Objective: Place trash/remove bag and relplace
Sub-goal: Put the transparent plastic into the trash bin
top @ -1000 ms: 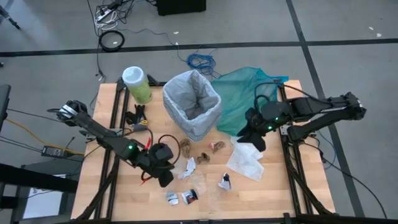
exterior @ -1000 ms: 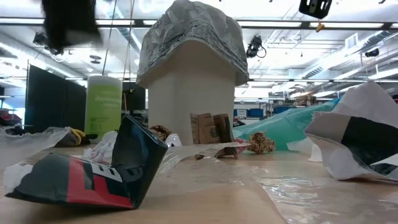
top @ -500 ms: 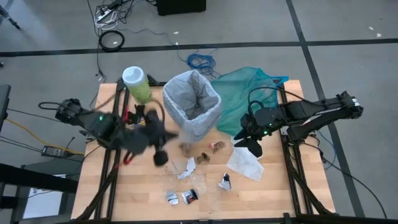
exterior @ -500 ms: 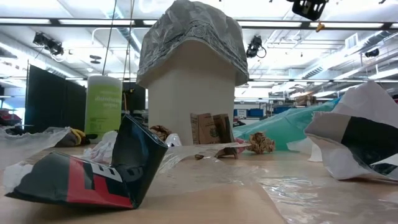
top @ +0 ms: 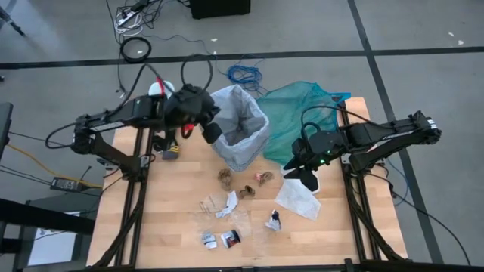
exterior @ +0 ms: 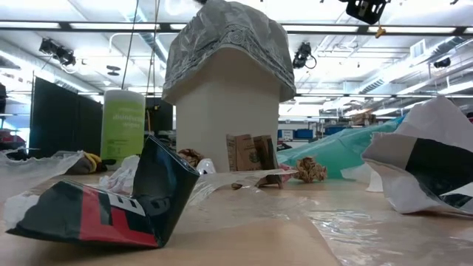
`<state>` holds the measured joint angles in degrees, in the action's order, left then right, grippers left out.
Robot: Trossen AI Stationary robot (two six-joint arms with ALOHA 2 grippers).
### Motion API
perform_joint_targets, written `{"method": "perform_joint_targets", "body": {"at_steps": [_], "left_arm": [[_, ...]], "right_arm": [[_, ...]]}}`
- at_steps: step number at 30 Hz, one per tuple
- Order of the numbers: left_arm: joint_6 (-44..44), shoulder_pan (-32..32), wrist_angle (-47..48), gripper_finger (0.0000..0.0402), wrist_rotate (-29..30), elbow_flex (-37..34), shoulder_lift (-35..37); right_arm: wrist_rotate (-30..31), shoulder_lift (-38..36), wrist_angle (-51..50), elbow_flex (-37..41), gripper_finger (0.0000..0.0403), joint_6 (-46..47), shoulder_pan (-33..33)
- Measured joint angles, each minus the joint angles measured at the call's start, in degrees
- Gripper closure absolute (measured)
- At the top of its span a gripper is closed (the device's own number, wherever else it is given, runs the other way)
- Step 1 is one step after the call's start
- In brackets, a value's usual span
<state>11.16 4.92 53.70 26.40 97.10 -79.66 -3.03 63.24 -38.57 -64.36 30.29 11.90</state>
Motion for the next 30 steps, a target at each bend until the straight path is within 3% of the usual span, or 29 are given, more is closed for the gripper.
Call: {"method": "perform_joint_targets", "body": {"at_steps": [9,12,16,22,26,30], "left_arm": [[-3.4,4.6,-5.3,0.0287,-11.8,0.0,-0.7],[-0.1,4.0,-5.1,0.0271,-13.9,0.0,-0.6],[3.0,-0.5,-2.4,0.0267,-21.0,0.4,0.0],[7.9,-14.1,3.1,0.028,-17.0,-4.9,0.5],[15.8,-22.1,0.3,0.0282,-12.5,-15.0,1.2],[19.7,-27.7,-6.7,0.0282,-11.9,-26.0,0.8]], "right_arm": [[0.0,0.0,0.0,0.0,0.0241,0.0,0.0],[0.0,0.0,0.0,0.0,0.0241,0.0,0.1],[-0.1,0.0,0.0,0.0,0.0241,0.0,1.0],[0.0,0.1,-0.1,0.0,0.0241,-0.2,2.2],[0.0,0.1,-0.1,0.0,0.0241,-0.2,3.0],[0.4,0.1,-0.1,0.0,0.0241,-0.4,3.1]]}}
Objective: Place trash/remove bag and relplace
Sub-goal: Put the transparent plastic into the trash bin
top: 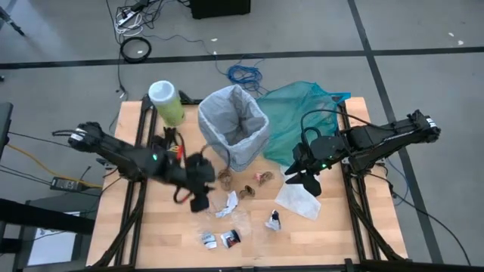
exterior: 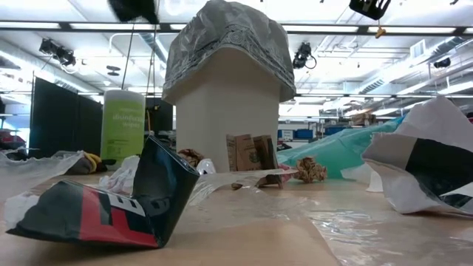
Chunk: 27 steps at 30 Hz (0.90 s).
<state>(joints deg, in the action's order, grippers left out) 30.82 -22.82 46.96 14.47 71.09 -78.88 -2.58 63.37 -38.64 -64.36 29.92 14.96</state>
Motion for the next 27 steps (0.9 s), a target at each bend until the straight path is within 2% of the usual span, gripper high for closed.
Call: {"method": "perform_joint_targets", "body": {"at_steps": [10,16,20,27], "left_arm": [[7.9,-5.8,-25.1,0.0282,2.3,-21.7,-0.3],[10.5,-6.9,-40.4,0.0282,7.3,-32.5,-0.4],[12.3,-7.0,-44.5,0.0282,9.8,-36.7,-1.0],[10.0,-7.0,-48.8,0.0282,11.6,-38.3,-4.6]], "right_arm": [[0.2,0.0,-0.1,0.0,0.0241,1.8,0.0],[0.2,0.0,0.0,0.0,0.0241,2.2,0.0],[0.2,0.0,0.0,0.0,0.0241,3.5,-0.5],[1.0,0.0,0.0,0.0,0.0241,4.2,-0.9]]}}
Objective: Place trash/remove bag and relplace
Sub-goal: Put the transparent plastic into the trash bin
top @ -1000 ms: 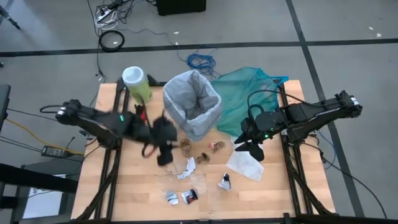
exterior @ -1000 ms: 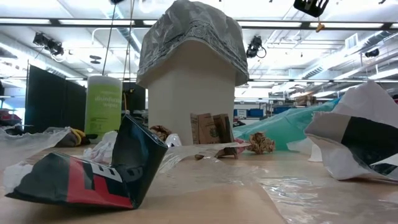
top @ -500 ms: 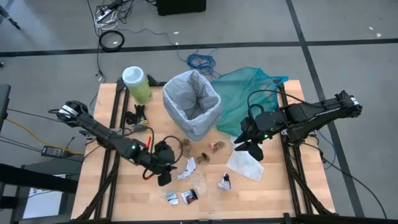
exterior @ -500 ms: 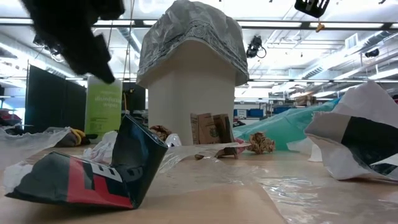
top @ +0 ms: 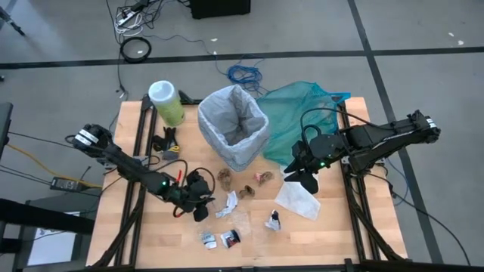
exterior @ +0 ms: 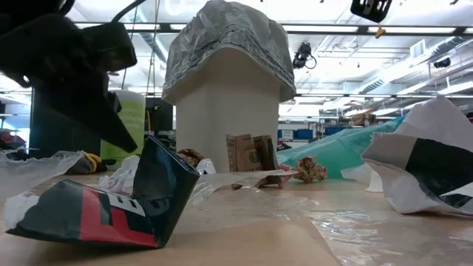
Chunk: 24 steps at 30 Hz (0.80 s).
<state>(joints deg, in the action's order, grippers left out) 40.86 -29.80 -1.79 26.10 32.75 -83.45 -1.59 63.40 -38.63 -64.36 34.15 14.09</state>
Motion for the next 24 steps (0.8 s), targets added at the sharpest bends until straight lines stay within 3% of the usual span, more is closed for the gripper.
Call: {"method": "perform_joint_targets", "body": {"at_steps": [18,24], "left_arm": [[-0.4,-1.4,-15.4,0.0282,1.8,0.5,-17.4],[-0.1,-1.4,-16.7,0.0298,2.1,0.5,-19.4]], "right_arm": [[2.1,0.0,0.0,0.0,0.0241,0.8,0.0],[2.3,0.0,0.0,0.0,0.0241,1.3,0.0]]}}
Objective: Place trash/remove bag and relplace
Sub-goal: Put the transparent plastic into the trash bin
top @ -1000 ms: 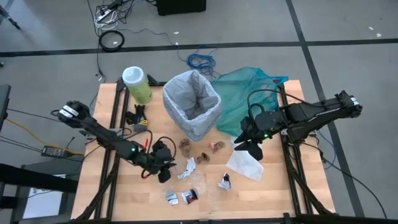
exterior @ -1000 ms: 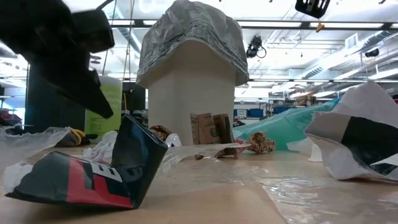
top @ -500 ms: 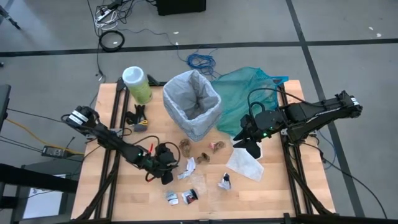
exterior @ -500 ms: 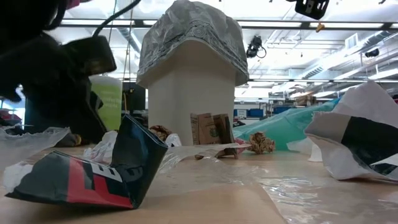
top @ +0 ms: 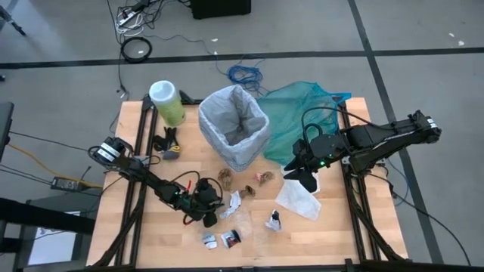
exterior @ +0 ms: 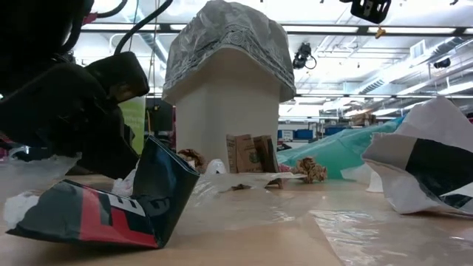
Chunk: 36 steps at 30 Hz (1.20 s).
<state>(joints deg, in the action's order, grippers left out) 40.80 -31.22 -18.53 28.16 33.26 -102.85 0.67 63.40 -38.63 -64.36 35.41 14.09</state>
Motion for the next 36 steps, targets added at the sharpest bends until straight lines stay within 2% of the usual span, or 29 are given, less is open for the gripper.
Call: {"method": "perform_joint_targets", "body": {"at_steps": [6,11,18,25,33,36], "left_arm": [[5.1,0.2,-0.4,0.0389,-0.8,-0.1,0.2],[10.6,0.1,-0.7,0.0392,-0.7,0.8,2.7],[9.3,0.1,-1.2,0.0396,0.6,6.4,10.8],[-6.6,0.1,-0.5,0.0397,6.3,14.6,18.6],[-32.2,2.9,4.2,0.0398,24.0,25.0,24.4],[-42.2,6.1,4.0,0.0398,27.2,29.3,25.3]], "right_arm": [[0.9,0.0,0.0,0.0,0.0241,0.1,0.0],[3.4,0.0,0.0,0.0,0.0241,0.0,0.0],[5.1,0.0,0.0,0.0,0.0241,-1.1,0.0],[7.7,0.0,0.3,0.0,0.0241,-2.6,0.0],[9.0,0.0,0.5,0.0,0.0241,-3.6,0.0],[9.0,0.0,0.5,0.0,0.0241,-3.6,0.0]]}}
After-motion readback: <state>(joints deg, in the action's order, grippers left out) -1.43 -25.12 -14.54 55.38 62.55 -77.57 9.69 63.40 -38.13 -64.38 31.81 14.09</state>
